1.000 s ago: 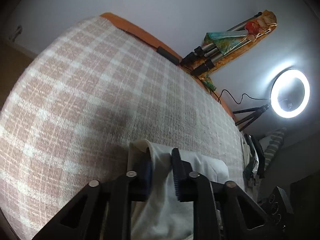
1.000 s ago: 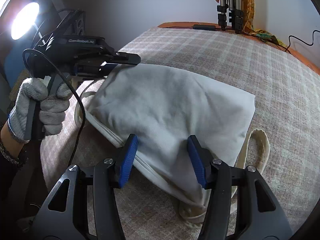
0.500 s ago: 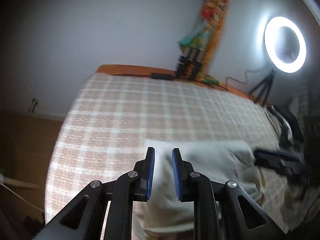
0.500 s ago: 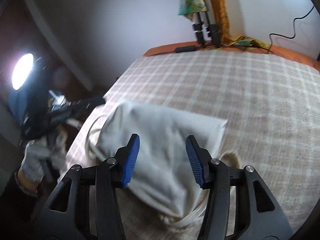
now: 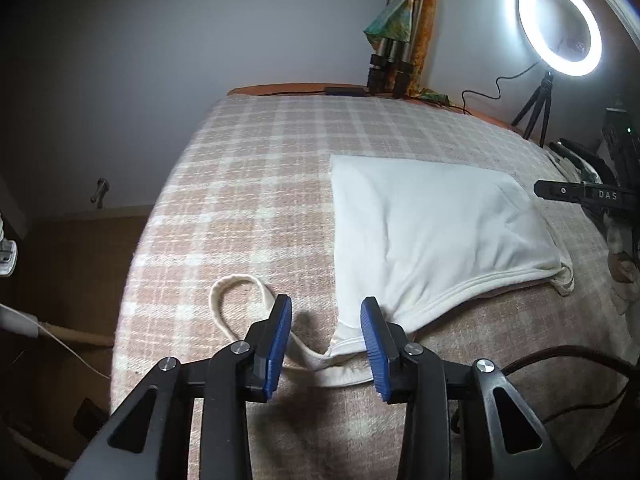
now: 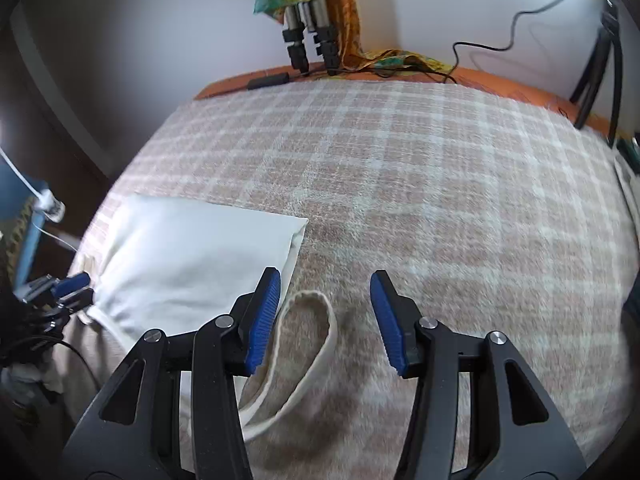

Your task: Fold small clothes

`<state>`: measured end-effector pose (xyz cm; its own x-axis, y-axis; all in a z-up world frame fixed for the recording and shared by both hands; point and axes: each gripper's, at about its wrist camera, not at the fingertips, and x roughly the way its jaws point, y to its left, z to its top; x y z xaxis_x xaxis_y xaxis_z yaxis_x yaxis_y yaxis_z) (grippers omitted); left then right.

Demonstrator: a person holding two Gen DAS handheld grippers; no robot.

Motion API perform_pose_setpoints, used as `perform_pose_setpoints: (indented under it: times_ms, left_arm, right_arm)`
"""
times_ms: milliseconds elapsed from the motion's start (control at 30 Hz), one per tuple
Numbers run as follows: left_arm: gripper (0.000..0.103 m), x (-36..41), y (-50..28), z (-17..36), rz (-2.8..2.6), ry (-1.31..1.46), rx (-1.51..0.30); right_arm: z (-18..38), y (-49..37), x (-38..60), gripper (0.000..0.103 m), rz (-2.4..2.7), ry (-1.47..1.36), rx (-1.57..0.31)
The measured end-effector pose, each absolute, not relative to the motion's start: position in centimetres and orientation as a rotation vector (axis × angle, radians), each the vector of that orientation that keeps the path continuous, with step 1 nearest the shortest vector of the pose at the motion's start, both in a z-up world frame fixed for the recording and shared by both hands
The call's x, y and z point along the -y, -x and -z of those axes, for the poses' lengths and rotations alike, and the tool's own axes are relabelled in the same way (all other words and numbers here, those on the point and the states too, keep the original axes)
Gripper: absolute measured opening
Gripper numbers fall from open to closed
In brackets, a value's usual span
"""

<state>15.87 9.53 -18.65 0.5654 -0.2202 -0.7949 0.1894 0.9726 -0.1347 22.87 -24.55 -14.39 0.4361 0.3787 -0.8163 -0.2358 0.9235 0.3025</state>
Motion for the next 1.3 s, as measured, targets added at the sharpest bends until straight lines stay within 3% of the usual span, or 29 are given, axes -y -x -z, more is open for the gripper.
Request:
perform_pose_setpoints:
  times_ms: [33, 67, 200, 467, 667, 867, 900, 933, 1000, 1133, 1300]
  left_arm:
    - [0.056, -10.0, -15.9, 18.1, 0.24, 0.063, -0.931]
    - [0.062, -10.3, -16.0, 17.5, 0.244, 0.099, -0.917]
    - [0.07, -10.5, -17.3, 16.5, 0.322, 0.243, -0.932]
    - [0.071, -11.2, -20.8, 19.9, 0.344, 0.482, -1.069]
    - [0.068, -11.4, -21.7, 20.5, 0.387, 0.545, -1.062]
    - [0.048, -10.7, -22.7, 21.0, 0.43, 0.596, -1.046]
    - [0.027, -10.5, -23.0, 21.3, 0.442, 0.61, -1.063]
    - [0.021, -10.2, -23.4, 21.8, 0.446, 0.625, -1.082]
    - [0.016, -10.0, -23.3, 21.7, 0.421, 0.608, -1.058]
    - [0.007, -9.6, -23.0, 20.6, 0.409, 0.558, -1.028]
    - [0.005, -9.1, -21.7, 18.1, 0.4, 0.475, -0.973]
  right_arm:
    - [13.9, -22.6, 25.0, 0.05, -0.402, -0.187, -1.046]
    - [13.5, -22.6, 25.1, 0.05, -0.426, -0.221, -1.045]
    - [13.8, -23.1, 24.5, 0.051, -0.527, -0.33, -1.103]
    - [17.3, -23.4, 24.5, 0.051, -0.532, -0.432, -1.224]
    - [18.5, -23.8, 25.5, 0.051, -0.575, -0.533, -1.216]
    - [19.1, -24.1, 24.6, 0.05, -0.612, -0.618, -1.173]
    - [19.2, -24.2, 24.5, 0.046, -0.611, -0.63, -1.172]
    - [19.4, -24.3, 24.3, 0.036, -0.608, -0.636, -1.181]
    - [19.9, -24.4, 24.2, 0.019, -0.592, -0.655, -1.195]
    - [19.0, -23.8, 24.3, 0.013, -0.598, -0.652, -1.157]
    - [16.5, -22.8, 23.7, 0.012, -0.609, -0.598, -1.116]
